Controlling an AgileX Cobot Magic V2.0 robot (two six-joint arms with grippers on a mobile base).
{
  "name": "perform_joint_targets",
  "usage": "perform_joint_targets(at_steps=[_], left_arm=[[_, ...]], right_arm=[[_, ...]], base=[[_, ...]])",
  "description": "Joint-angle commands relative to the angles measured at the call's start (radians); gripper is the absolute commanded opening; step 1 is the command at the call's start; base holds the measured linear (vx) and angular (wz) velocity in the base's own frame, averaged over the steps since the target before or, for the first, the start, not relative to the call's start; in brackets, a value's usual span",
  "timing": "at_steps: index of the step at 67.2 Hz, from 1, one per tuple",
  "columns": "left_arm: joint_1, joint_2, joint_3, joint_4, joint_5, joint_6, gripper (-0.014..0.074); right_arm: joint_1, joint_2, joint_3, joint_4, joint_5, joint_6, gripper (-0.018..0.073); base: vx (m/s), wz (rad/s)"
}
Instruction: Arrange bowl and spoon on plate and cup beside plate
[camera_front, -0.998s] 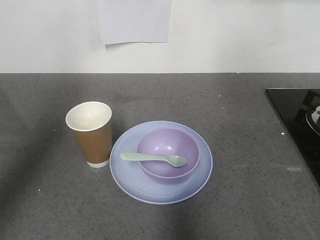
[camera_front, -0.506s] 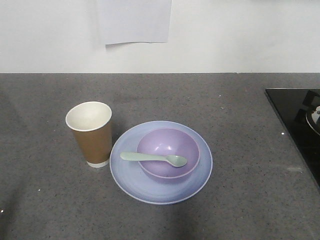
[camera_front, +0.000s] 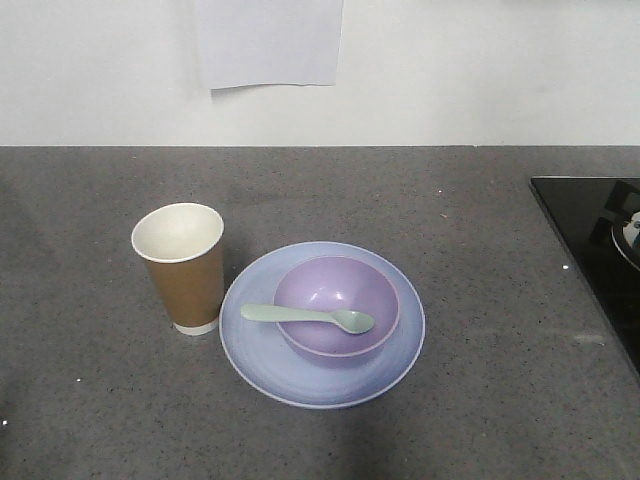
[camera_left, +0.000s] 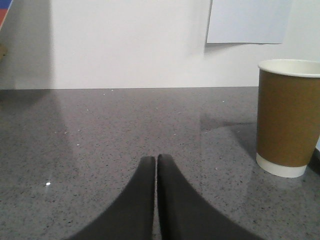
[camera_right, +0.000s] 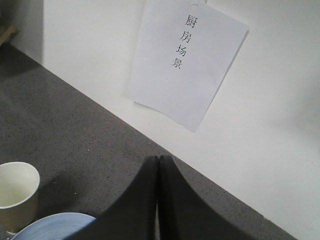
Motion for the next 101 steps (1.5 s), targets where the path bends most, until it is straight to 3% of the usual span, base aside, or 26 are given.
perform_joint_targets(at_steps=[1,51,77,86,93,101], left_arm=[[0.000,-0.016,-0.018,-0.002,-0.064,-0.006,-0.0006],[0.001,-0.015,-0.018,-0.002,-0.065,-0.006,-0.0006],[0.001,-0.015,-0.018,-0.002,-0.065,-0.006,-0.0006],[0.001,-0.015,-0.018,-0.002,-0.065,-0.006,-0.0006],[0.001,-0.015,-0.018,-0.002,-0.065,-0.006,-0.0006],[0.001,-0.015,-0.018,-0.002,-0.065,-0.006,-0.0006]], right_arm=[[0.000,-0.024,-0.022,0.004,-0.072,-0.004,-0.0006],[0.000,-0.024,-0.022,0.004,-0.072,-0.004,-0.0006],[-0.012,-0.023,-0.022,-0.021,-0.139,-0.009,-0.0006],[-0.127,-0.048,0.033,0.131,-0.183,-0.011,-0.0006],[-0.229,-0.131,0.226,0.282,-0.351,-0.034,-0.0006],[-0.267,-0.224,0.445,0.317,-0.564,-0.085,-0.0006]], base=[[0.00,0.00],[0.00,0.00],[0.00,0.00],[0.00,-0.01],[0.00,0.00],[0.00,0.00]])
